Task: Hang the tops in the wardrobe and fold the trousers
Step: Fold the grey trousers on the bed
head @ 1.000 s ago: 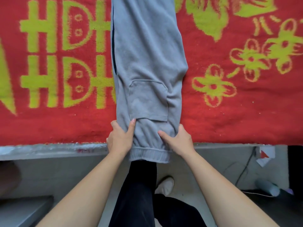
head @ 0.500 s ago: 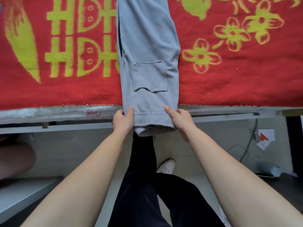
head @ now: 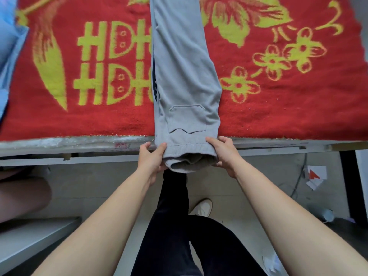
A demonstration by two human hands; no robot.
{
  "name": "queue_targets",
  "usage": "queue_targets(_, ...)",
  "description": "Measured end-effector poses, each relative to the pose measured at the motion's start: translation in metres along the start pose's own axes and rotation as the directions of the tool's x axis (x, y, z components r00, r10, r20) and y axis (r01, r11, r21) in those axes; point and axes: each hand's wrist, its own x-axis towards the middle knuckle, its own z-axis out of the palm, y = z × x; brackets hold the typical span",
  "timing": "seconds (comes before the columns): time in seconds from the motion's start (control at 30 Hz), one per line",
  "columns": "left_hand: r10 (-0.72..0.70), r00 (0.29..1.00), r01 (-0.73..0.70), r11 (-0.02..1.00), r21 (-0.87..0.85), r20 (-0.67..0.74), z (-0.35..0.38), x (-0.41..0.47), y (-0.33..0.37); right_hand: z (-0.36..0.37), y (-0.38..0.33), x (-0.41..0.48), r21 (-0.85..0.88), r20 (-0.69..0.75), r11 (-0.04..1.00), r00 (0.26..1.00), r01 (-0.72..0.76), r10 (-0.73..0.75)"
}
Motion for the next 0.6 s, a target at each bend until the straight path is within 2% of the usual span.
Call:
queue_targets(0.07,0.042,0.999,-0.042,0.999,-0.002,-0.028,0.007,0.015,0.017,0.007,-0.022,0.015,-0.031,-0.008,0.997,0.998,0.069,-0.07)
queue_targets(0.13,0.033,0.999,-0.033,0.998,-0.053,0.011,0.016,0.035,0.041,0.014,-0.05,0.034,-0.037,-0.016,0.992,0.992,0.123,-0.123)
queue_targets(0.33,-0.035,0.998,0.042,0.983,-0.181,0.042,0.044,0.098,0.12,0.031,-0.138,0.092,-0.04,0.045,0.998,0.998,0.039,-0.037)
queue_targets(0.43,-0.02,0.995,0.048,0.959,-0.278,0.103,0.055,0.129,0.144,0.039,-0.165,0.12,0.138,0.055,0.99,0.998,0.012,-0.019)
queue_targets(0.47,-0.007,0.997,0.025,0.974,-0.224,0.079,0.058,0.139,0.147,0.041,-0.171,0.129,0.191,0.034,0.981,0.999,0.023,-0.031)
queue_targets(0.5,0.024,0.999,-0.02,0.993,-0.118,0.033,0.061,0.148,0.147,0.041,-0.172,0.141,0.163,-0.016,0.985,0.998,0.058,-0.056)
queue_targets(0.53,0.083,0.996,-0.082,0.996,0.036,-0.02,0.064,0.156,0.146,0.04,-0.171,0.152,0.025,-0.08,0.995,0.992,0.099,-0.097)
queue_targets(0.57,0.164,0.985,-0.147,0.964,0.222,-0.06,0.067,0.163,0.144,0.038,-0.165,0.162,-0.203,-0.142,0.97,0.976,0.137,-0.168)
queue_targets(0.6,0.255,0.963,-0.201,0.893,0.404,-0.084,0.07,0.17,0.141,0.036,-0.159,0.169,-0.419,-0.174,0.895,0.954,0.151,-0.243)
